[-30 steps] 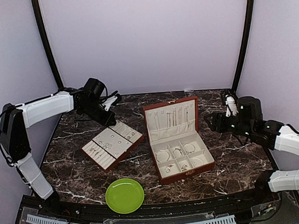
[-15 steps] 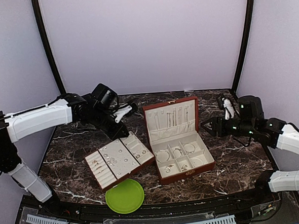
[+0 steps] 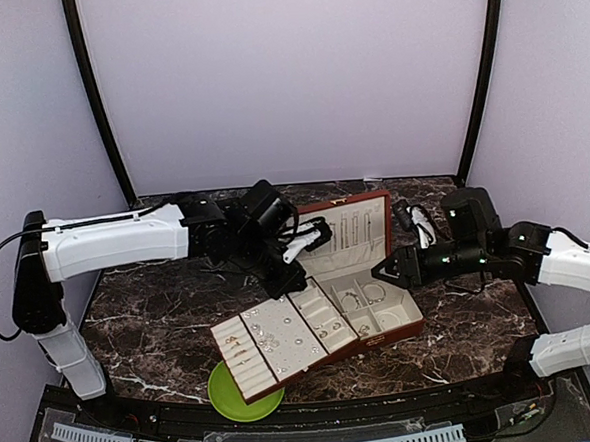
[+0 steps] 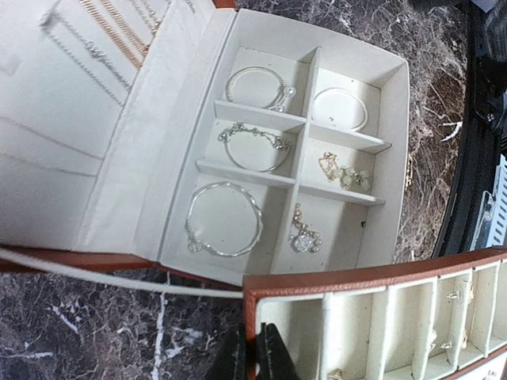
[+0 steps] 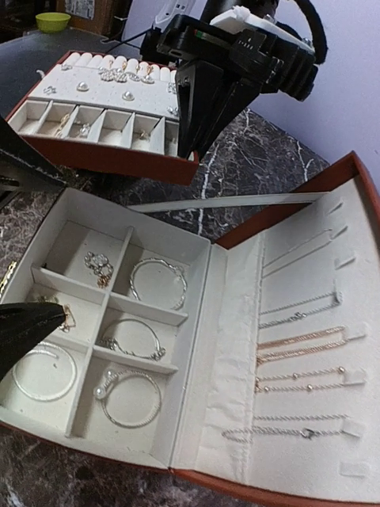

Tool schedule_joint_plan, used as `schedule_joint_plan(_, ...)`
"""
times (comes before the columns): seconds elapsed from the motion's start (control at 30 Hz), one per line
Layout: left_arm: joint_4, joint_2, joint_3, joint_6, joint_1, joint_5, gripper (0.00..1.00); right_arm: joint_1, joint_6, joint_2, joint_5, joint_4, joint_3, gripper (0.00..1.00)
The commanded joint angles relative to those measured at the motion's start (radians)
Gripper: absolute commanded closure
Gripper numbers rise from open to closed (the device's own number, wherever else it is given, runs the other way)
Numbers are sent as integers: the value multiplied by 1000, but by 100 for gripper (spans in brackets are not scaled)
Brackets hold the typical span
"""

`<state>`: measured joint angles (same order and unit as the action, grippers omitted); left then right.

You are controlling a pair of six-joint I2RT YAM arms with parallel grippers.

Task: Organize the mixed jewelry
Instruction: Pass from the left arm to the right

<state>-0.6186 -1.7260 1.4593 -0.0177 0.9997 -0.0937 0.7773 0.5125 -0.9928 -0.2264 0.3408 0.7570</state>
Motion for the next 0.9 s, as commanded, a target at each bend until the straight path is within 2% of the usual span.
schedule_joint_plan(0.0, 29, -51, 61, 72, 51, 26, 100, 72, 73, -44, 22, -24, 20, 54)
schedule_joint_plan(0.23, 67, -133, 118, 69, 101, 30, 100, 123, 107, -94, 71, -60, 9, 55)
schedule_joint_plan(0.5, 99, -202, 167, 63, 120, 20, 100, 158, 145, -195, 47, -181, -41, 59)
schedule_joint_plan(0.73, 102, -220, 171, 54, 122, 34, 100, 186, 136, -241, 76, -160, -36, 67)
schedule_joint_plan(0.87, 107, -224, 171, 53, 122, 31, 100, 189, 131, -245, 89, -151, -43, 69)
